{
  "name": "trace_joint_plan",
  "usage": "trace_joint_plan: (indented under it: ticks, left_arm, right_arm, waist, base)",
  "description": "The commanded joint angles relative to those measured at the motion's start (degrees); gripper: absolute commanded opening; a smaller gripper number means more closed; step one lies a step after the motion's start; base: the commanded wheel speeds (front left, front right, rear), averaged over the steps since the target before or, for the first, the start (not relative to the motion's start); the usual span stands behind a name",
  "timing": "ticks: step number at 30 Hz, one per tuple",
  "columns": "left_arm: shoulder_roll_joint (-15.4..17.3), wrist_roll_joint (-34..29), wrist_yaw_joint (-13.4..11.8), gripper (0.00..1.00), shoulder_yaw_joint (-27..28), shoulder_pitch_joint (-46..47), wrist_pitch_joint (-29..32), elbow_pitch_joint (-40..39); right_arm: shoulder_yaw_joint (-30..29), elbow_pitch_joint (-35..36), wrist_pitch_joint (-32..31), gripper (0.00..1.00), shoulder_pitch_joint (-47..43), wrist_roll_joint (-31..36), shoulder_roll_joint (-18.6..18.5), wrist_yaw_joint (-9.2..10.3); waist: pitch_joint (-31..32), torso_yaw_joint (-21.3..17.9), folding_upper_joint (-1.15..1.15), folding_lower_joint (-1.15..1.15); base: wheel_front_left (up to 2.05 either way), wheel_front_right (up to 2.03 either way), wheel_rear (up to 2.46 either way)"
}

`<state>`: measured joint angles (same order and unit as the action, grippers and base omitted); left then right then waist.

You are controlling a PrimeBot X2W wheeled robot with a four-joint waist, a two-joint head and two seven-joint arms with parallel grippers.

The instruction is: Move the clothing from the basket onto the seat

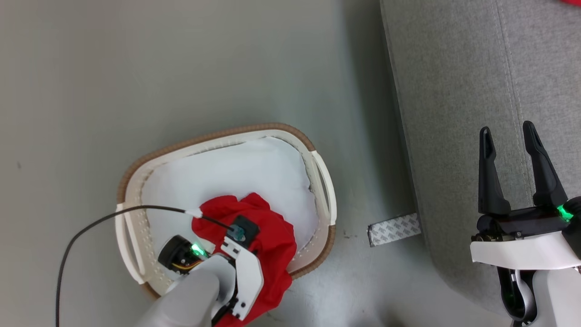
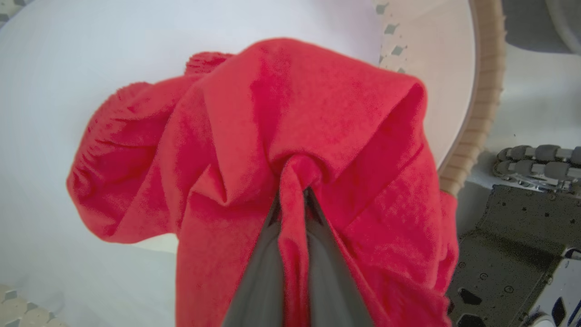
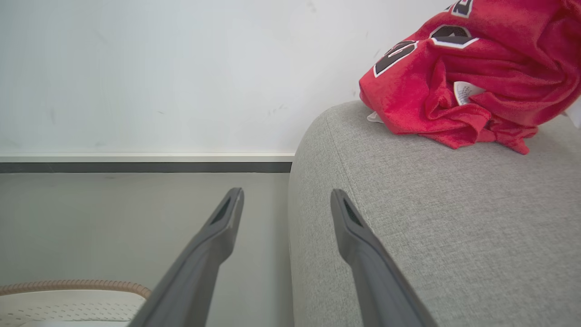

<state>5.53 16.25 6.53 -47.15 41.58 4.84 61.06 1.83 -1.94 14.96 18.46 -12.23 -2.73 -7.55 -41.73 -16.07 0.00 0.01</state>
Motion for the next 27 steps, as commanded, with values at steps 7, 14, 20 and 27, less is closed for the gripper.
trace_joint_plan:
  ticks: [7,14,20,27]
  left_arm:
    - [-0.4,5.9,0.4,0.0,3.8,-0.7,-5.2,-1.0]
    - [-0.9,10.5,0.3,0.0,7.0,-3.3,-8.9,-3.0]
    - [-1.5,12.8,-0.1,0.0,7.9,-6.1,-9.9,-5.8]
    - [-0.7,14.4,-2.3,0.0,9.1,-8.5,-11.1,-11.7]
  right_arm:
    - [-1.7,-2.3,0.1,1.0,-0.8,0.6,-0.1,0.11]
    - [-3.4,-4.9,0.1,1.0,-3.5,1.8,-0.1,0.11]
    - [-4.9,-7.1,0.1,1.0,-6.5,2.7,-0.1,0.11]
    - [-5.9,-9.4,0.1,1.0,-10.7,3.6,-0.1,0.11]
  waist:
    - [6.5,2.8,0.0,-0.01]
    - [14.9,6.1,0.0,-0.01]
    - [22.3,9.0,0.0,-0.01]
    - [30.9,12.3,0.0,-0.01]
  base:
    - [0.0,0.0,0.0]
    - [0.0,0.0,0.0]
    - [0.0,0.0,0.0]
    - [0.0,0.0,0.0]
